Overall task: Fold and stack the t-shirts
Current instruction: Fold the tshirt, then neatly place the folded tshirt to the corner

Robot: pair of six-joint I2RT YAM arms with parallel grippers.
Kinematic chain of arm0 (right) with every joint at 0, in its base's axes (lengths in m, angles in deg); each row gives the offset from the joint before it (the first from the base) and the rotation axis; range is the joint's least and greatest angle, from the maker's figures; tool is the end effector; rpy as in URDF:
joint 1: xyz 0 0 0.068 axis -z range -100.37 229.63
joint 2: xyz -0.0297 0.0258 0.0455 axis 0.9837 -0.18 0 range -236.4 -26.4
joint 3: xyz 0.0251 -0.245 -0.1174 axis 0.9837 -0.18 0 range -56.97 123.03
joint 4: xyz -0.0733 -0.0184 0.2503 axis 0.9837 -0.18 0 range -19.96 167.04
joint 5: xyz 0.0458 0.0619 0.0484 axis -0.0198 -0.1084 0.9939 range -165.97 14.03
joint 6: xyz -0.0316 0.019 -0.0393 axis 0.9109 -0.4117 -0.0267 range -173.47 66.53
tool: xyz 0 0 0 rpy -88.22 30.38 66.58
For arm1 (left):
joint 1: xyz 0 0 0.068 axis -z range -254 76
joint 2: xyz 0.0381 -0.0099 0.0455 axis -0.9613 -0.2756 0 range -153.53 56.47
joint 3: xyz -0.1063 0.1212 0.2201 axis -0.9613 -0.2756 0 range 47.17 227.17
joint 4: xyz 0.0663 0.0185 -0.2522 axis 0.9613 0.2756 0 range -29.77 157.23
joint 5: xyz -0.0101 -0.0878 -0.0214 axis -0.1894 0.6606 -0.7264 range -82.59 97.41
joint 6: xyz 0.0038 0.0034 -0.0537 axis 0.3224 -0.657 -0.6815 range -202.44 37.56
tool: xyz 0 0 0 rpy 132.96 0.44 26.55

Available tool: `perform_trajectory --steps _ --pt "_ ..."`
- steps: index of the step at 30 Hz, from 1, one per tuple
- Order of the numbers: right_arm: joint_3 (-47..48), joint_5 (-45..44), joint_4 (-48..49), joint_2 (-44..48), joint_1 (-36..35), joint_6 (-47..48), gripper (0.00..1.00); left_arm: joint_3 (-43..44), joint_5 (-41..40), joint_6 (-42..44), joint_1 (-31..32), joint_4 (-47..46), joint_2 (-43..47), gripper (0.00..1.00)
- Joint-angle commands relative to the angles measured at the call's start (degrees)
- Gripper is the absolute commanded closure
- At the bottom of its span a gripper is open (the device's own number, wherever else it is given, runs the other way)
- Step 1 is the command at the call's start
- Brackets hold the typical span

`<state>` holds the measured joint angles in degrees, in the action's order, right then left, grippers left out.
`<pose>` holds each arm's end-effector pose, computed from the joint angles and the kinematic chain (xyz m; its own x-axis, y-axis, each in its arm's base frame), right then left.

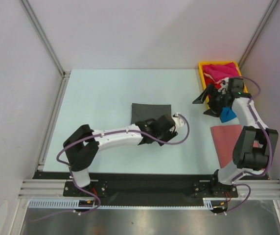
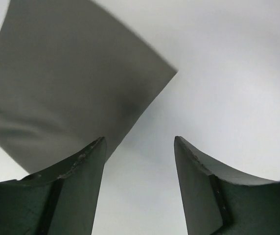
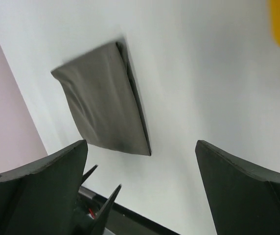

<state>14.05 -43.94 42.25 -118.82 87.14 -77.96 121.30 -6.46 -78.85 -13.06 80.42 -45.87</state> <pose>0.3387 -0.0256 0.2572 -0.8250 0.4633 -0.3237 0.1762 0.7550 0.6316 0.1982 -0.3392 0.2273 -0.3141 0.6907 -0.6513 0.7927 0.5684 0.2205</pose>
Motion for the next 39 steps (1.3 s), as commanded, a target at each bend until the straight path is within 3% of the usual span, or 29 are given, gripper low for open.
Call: perform_trajectory --steps 1,6,10,18,24,30,33,39 --pt "-2.73 1.98 -0.72 6.81 4.61 -0.82 0.00 -3.72 -13.61 9.49 0.57 -5.58 -1.71 0.36" --pt "-5.98 3.47 0.59 9.97 5.41 -1.70 0.00 -5.31 -17.94 13.44 5.66 -13.58 -6.44 0.35" --pt "-7.04 3.83 2.18 11.12 5.41 -1.79 0.00 -2.77 -21.72 13.19 9.62 -14.03 -11.46 0.40" --pt "-6.25 4.53 4.28 12.61 5.41 -3.81 0.00 -1.63 -27.07 15.55 11.65 -13.77 -17.44 0.40" --pt "-6.86 4.53 5.60 12.18 5.41 -3.99 0.00 -2.15 -23.84 19.34 10.69 -16.05 -21.22 0.46" --pt "-7.56 6.28 7.52 7.10 2.69 -3.10 0.00 -0.66 -19.01 19.61 7.52 -15.18 -20.71 0.75" --pt "-6.96 7.43 8.94 3.40 0.67 -4.16 0.00 -0.12 -14.53 18.47 5.77 -13.60 -19.21 0.99" --pt "-4.32 9.88 11.84 -7.23 -4.07 -8.29 0.02 -0.65 -8.55 15.83 3.30 -11.05 -13.06 1.00"
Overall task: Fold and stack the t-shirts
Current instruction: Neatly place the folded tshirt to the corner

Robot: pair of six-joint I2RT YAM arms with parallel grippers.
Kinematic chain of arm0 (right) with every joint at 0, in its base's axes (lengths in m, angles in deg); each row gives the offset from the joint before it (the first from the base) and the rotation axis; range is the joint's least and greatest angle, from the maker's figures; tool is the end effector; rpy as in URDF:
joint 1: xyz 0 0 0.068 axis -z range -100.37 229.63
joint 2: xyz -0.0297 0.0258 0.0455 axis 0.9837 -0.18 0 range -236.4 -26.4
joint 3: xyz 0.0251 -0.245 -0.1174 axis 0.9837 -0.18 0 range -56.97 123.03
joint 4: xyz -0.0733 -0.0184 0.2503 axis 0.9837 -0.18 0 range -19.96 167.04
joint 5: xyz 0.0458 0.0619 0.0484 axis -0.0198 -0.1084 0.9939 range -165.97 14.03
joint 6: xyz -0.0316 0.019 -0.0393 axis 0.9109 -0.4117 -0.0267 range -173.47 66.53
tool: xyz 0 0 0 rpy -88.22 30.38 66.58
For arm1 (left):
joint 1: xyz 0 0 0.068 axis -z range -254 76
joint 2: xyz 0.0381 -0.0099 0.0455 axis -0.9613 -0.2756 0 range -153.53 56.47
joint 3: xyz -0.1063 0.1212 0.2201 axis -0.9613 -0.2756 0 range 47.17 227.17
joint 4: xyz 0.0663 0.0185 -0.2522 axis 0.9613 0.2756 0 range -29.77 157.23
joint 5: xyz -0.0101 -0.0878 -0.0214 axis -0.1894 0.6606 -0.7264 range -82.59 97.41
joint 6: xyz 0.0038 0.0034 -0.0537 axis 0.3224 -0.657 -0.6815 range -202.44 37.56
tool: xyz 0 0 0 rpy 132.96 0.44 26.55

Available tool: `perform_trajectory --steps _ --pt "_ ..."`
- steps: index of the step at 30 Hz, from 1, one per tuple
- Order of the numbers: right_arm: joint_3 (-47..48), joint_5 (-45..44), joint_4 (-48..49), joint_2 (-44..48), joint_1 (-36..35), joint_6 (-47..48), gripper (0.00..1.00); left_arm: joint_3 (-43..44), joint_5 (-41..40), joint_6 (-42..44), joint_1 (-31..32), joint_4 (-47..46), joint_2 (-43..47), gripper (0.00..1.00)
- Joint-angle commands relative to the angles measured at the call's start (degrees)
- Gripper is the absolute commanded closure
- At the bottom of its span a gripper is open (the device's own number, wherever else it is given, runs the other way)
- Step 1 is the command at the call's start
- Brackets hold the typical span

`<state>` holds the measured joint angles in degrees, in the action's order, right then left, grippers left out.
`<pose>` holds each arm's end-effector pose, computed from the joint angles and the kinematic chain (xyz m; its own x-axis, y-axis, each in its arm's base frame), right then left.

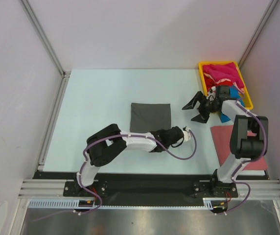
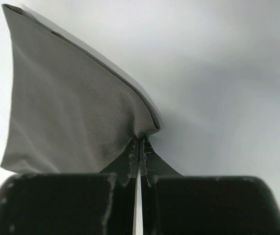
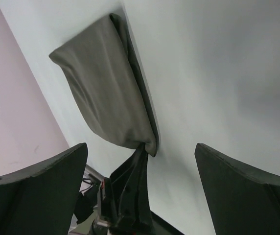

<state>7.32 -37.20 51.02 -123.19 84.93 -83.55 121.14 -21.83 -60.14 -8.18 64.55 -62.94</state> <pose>0.3438 -0.0096 0.2078 -0.8619 0.4725 -0.1842 0.2063 0.6585 0.7237 0.1929 -0.3871 0.1308 -0.0361 0.8892 -0.4561 0.7356 0.3326 0.5901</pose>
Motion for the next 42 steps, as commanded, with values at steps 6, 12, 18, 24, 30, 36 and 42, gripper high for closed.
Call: perform_trajectory --steps 6,12,18,24,30,36,42 --pt "-0.49 8.08 12.49 -7.26 -5.12 -8.06 0.01 -2.78 9.19 -5.96 -3.51 5.79 10.95 1.00" --pt "-3.73 11.51 20.56 -8.41 -9.69 -11.04 0.00 -2.00 11.39 -6.31 -5.62 7.20 13.85 1.00" --pt "-5.58 9.05 27.15 -12.00 -13.38 -13.86 0.00 -0.85 12.01 -6.66 -6.41 7.99 16.14 1.00" --pt "-6.37 7.21 33.23 -15.35 -14.88 -18.52 0.07 0.03 12.53 -6.40 -7.02 9.04 17.02 1.00" --pt "-1.98 4.57 35.34 -20.45 -16.20 -21.15 0.24 -0.15 12.09 -5.96 -7.37 9.22 18.95 1.00" --pt "2.33 0.00 30.51 -21.95 -16.46 -19.49 0.25 0.64 12.36 -5.87 -7.90 10.27 20.36 1.00" --pt "2.77 -0.88 31.64 -23.44 -16.64 -21.76 0.26 1.26 12.53 -5.70 -7.99 10.54 21.41 1.00"
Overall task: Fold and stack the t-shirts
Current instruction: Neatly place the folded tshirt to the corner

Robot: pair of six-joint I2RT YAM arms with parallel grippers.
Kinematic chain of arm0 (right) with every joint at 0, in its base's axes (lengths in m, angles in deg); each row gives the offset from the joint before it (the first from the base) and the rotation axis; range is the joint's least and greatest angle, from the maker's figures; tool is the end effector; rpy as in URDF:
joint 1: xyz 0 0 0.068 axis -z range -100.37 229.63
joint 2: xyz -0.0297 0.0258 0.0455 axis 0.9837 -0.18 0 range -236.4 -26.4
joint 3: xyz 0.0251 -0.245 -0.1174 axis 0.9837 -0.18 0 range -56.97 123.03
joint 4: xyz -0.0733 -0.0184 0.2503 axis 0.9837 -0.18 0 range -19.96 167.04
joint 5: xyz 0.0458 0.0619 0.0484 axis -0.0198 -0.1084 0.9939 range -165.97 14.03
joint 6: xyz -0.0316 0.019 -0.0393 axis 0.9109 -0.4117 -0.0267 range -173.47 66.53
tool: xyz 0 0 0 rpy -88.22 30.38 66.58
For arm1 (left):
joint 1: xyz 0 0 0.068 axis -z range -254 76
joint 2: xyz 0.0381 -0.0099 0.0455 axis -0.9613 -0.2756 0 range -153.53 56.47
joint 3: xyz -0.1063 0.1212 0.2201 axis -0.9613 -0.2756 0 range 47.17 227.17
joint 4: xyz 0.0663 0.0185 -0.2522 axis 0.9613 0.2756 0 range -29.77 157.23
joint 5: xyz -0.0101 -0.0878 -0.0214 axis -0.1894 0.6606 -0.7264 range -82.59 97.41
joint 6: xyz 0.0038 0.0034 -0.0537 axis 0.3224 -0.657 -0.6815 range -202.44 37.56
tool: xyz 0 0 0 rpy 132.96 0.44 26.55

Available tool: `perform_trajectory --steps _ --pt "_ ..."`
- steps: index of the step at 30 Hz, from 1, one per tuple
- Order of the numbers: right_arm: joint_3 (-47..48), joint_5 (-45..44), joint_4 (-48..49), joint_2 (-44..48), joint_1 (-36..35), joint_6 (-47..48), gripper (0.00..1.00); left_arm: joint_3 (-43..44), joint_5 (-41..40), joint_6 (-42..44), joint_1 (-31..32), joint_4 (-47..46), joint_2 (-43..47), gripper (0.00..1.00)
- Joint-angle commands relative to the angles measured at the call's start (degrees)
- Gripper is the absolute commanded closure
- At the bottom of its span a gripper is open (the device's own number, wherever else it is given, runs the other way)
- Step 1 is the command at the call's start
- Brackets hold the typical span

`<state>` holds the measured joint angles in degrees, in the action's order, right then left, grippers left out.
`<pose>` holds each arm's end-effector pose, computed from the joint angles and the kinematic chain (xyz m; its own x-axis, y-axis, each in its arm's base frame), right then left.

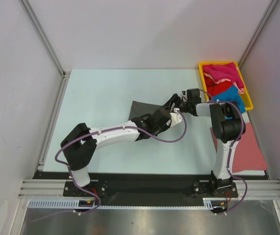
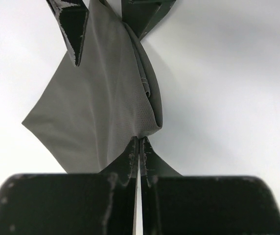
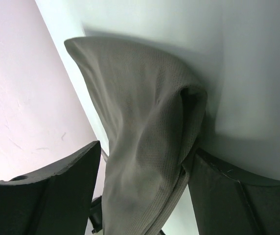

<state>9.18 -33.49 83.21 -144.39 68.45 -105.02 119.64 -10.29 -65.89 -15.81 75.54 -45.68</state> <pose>0.4000 0.1035 0.1193 -0.9109 0.4088 -0.0562 0.1729 0.5017 0.8476 0.2171 -0.3295 0.2261 -0.1587 0.7711 -0.6166 0.7736 0.4852 0.4075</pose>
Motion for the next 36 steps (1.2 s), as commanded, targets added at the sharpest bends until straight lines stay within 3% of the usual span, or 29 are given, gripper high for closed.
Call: perform_trajectory --steps 1,10,14,17,18,19,21,23,24,26,36 --pt "0.82 -4.51 0.49 -2.41 -0.25 -1.44 0.27 2.77 0.99 0.23 -0.36 -0.46 4.24 1.00" --pt "1.79 -5.30 4.37 -4.35 -1.39 -6.37 0.41 1.45 1.61 -0.64 -0.36 -0.98 4.41 1.00" --pt "2.58 -5.74 3.41 -5.14 -1.39 -5.41 0.52 1.19 1.96 -1.09 -0.19 -0.81 4.50 1.00" --pt "3.28 -6.35 3.84 -5.84 -1.39 -3.91 0.73 -0.21 2.14 -1.26 -0.10 -1.25 5.20 1.00" --pt "3.72 -7.23 3.41 -5.93 -1.48 -2.34 0.91 -0.48 2.05 -1.52 -0.01 -1.42 5.21 1.00" --pt "4.25 -7.84 1.75 -5.93 -1.48 -1.28 0.99 -0.66 2.14 -1.70 -0.01 -1.51 5.29 1.00" --pt "4.17 -11.26 -0.88 -3.92 -1.83 1.70 1.00 -0.92 2.58 -3.80 0.08 -0.37 5.55 0.82" --pt "3.38 -14.51 -3.17 -1.20 -2.09 3.55 1.00 -2.67 4.85 -5.74 -0.18 0.07 7.04 0.52" --pt "1.98 -18.18 -5.01 1.86 -2.35 4.17 1.00 -3.81 5.21 -8.18 -0.36 -0.63 10.10 0.46" --pt "0.04 -23.63 -5.82 5.83 -3.06 5.84 1.00 -6.36 6.97 -11.35 -1.23 -0.81 13.36 0.41" --pt "-19.38 -44.83 -21.70 33.16 -5.69 5.06 1.00 -16.74 10.38 -26.92 -2.56 3.40 39.29 0.43"
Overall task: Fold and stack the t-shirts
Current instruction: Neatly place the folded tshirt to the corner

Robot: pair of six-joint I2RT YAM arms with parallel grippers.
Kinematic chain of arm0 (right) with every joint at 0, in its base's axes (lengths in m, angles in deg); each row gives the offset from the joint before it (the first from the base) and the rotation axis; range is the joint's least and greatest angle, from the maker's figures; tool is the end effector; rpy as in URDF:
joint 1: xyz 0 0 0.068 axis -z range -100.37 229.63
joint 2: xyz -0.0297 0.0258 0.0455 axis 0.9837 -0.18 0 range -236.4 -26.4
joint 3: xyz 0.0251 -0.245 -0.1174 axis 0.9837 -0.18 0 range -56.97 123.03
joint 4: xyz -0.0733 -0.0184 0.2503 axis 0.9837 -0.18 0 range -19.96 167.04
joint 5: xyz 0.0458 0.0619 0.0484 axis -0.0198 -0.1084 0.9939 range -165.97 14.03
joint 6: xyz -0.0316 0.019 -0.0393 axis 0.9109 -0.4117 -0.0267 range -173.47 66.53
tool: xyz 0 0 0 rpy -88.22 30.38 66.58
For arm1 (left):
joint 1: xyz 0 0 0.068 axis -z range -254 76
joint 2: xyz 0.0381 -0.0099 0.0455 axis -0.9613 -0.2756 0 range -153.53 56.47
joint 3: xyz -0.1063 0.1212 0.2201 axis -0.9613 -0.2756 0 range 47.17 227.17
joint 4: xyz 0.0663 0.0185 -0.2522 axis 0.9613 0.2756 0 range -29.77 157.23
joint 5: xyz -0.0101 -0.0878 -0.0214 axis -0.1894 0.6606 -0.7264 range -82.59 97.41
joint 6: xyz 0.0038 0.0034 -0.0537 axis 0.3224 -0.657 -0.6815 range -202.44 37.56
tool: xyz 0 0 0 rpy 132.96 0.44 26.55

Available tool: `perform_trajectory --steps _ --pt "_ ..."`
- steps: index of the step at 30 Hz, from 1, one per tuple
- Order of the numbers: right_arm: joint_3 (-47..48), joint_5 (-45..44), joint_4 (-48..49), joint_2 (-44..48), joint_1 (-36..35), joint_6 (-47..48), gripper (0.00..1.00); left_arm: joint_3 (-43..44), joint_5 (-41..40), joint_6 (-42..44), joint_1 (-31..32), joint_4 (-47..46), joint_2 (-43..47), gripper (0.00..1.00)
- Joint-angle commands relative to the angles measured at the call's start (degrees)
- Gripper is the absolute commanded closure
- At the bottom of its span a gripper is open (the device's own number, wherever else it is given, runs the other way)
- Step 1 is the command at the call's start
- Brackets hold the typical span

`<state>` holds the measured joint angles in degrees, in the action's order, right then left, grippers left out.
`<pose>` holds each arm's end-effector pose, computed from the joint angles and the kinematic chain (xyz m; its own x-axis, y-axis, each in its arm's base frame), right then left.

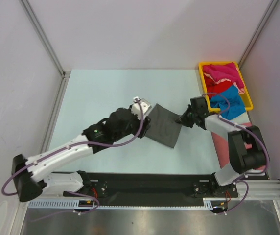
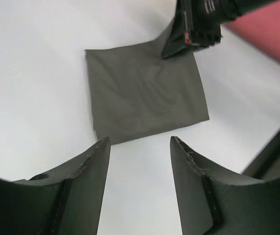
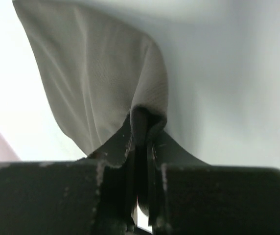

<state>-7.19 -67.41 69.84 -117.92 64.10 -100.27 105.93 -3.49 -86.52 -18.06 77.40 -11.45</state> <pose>0.3084 0.0912 0.1767 -0.7590 0.5373 -0.3678 0.2840 0.7815 0.5555 0.1567 -0.2198 0.3300 -0.2988 0.3175 -0.8999 0.6992 0.7146 0.0200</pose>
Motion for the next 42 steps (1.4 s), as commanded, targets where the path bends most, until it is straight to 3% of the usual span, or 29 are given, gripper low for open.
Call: perform_trajectory --steps 1,8,16,27,42 --pt "-4.59 -12.67 -10.18 11.58 -1.61 0.23 1.00 -3.82 4.04 -6.90 -0.40 2.16 6.64 0.43" --pt "-7.41 -27.42 -33.80 30.40 -1.43 -5.74 1.00 -11.21 8.96 -8.23 -0.40 2.52 19.04 0.43" --pt "-4.61 -37.63 -40.61 40.98 3.57 -5.32 1.00 -10.07 12.56 -5.50 -0.92 1.90 20.28 0.43" --pt "6.55 -42.48 -40.79 37.65 10.08 -4.00 1.00 -11.65 13.36 -6.29 -1.01 1.38 20.72 0.43" --pt "15.43 -39.93 -36.05 29.75 16.58 -8.92 1.00 -11.56 13.80 -5.86 -1.89 0.76 19.58 0.42"
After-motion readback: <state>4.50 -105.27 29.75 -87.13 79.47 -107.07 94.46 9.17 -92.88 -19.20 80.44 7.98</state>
